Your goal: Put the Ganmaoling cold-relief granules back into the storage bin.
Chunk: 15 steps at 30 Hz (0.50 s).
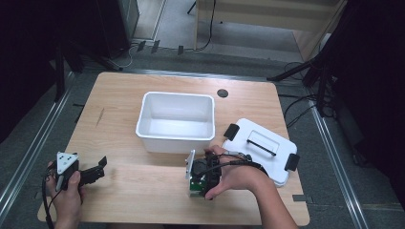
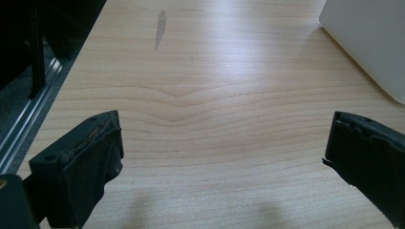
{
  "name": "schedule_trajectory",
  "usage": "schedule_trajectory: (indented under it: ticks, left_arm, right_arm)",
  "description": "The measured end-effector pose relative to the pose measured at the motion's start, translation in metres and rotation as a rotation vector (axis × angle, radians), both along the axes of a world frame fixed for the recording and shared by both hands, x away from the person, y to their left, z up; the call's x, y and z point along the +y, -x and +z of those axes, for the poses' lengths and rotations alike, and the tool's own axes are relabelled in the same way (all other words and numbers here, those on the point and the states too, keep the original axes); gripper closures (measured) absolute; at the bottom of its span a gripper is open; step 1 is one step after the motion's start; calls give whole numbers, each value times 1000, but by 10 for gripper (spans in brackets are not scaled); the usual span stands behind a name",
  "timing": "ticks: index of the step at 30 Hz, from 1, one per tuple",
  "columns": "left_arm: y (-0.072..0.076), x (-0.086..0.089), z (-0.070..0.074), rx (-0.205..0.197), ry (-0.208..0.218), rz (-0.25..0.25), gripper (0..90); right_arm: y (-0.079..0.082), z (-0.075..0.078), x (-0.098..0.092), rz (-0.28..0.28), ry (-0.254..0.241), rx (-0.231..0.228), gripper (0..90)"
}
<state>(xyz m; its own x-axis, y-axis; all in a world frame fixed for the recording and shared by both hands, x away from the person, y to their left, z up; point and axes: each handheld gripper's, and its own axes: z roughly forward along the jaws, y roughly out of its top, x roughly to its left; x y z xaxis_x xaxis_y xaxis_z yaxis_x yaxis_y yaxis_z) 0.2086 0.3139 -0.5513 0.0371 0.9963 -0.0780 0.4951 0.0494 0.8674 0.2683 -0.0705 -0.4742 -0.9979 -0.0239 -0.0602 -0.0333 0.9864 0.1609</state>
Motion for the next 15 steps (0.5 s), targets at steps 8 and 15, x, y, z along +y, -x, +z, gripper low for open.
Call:
schedule_trajectory:
  ticks: [8, 15]
  left_arm:
    - [0, 0, 0, 1, -1, 1, 0]
    - [0, 0, 0, 1, -1, 1, 0]
  right_arm:
    - [1, 2, 0, 12, 5, -6, 155]
    - [3, 3, 0, 36, 14, -1, 159]
